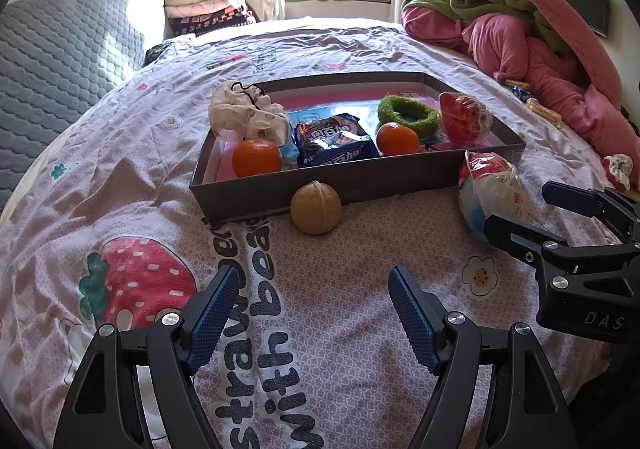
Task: Organize objects
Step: 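Reach the right tool to the wrapped egg while the left tool reaches the walnut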
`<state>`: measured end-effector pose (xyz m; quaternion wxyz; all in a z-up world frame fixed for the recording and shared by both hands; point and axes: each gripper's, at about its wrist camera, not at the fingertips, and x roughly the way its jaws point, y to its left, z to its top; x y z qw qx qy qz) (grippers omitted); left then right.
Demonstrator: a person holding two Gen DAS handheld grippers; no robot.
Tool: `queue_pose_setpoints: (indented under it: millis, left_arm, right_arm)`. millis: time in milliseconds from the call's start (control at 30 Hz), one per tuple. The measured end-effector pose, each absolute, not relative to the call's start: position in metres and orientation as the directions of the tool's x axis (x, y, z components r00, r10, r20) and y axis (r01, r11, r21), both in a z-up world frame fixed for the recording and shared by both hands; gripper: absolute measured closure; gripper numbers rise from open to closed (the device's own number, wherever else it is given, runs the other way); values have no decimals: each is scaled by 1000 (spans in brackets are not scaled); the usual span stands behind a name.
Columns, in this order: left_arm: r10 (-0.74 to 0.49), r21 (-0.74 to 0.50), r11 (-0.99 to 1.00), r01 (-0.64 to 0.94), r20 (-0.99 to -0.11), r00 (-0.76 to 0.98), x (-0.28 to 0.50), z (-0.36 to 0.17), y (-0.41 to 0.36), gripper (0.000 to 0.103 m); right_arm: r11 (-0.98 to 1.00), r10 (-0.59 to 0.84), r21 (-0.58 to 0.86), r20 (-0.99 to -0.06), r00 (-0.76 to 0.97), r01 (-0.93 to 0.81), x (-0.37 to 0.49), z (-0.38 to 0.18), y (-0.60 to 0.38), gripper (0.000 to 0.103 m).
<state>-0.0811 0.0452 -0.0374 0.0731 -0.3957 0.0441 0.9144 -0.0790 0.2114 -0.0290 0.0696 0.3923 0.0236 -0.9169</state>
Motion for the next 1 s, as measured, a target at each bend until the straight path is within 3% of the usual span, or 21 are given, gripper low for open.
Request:
queue_pose_setpoints:
  millis: [567, 1000]
  left_arm:
    - [76, 18, -990, -137, -753, -654, -103, -47, 47, 25]
    - [68, -8, -995, -95, -762, -645, -124, -49, 44, 25]
  right_arm:
    - [-994, -71, -2, -733, -676, 106, -92, -40, 212, 16]
    - [-994, -106, 80, -766, -634, 70, -111, -51, 222, 16]
